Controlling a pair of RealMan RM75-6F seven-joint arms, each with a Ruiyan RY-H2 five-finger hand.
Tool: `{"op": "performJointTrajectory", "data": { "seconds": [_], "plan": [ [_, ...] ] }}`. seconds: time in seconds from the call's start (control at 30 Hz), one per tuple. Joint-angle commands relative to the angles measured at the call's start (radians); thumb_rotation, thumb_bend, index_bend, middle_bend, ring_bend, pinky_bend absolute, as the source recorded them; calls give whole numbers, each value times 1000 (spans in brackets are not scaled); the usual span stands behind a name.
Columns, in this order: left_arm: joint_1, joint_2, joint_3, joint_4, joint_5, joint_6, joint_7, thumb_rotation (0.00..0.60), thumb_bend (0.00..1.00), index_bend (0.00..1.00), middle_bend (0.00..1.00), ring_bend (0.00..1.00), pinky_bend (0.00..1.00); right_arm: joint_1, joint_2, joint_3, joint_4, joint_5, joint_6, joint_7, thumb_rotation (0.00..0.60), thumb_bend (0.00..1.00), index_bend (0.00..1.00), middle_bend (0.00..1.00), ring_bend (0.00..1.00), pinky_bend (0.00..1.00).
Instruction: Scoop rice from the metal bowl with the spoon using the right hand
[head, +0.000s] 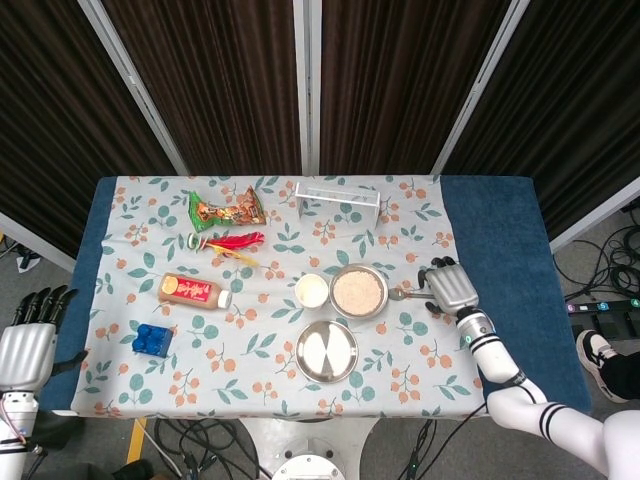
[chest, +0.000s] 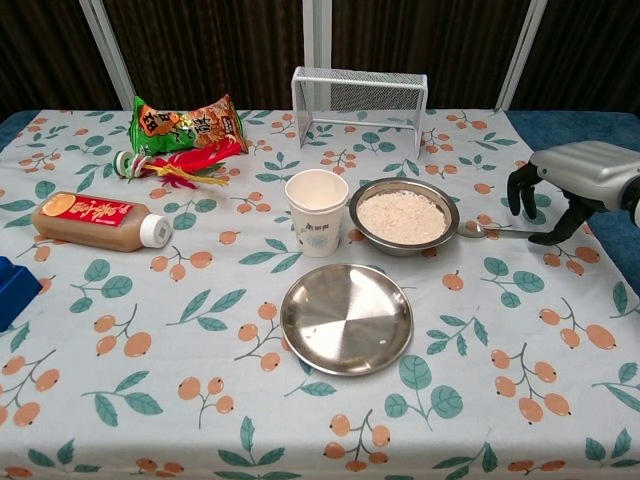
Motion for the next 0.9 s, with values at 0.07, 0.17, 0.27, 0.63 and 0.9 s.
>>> {"op": "performJointTrajectory", "data": {
  "seconds": [0.07,0.17,0.27,0.63,0.9],
  "plan": [
    [3,-4,0,6,-3,2,-7,600,38,185,209,107,121,17,-25,0,31,18,-18,-9,600,154,494,511,218,197],
    [5,-7,1,10,-3,3,-12,600,38,185,209,107,121,24,-32,-1,43,27,-29,-13,600,160,497,513,221,196],
    [7,-9,2,13,-2,4,-15,600,38,185,209,107,121,26,-31,-3,41,36,-35,-14,600,173,498,509,220,196],
    [5,-12,0,20,0,1,-20,600,38,185,209,107,120,28,3,-15,-12,75,-53,-61,600,244,476,458,214,174],
    [8,-12,1,22,-7,-3,-30,600,39,185,209,107,120,38,6,-13,-31,102,-54,-88,600,260,423,429,209,163]
  ]
}}
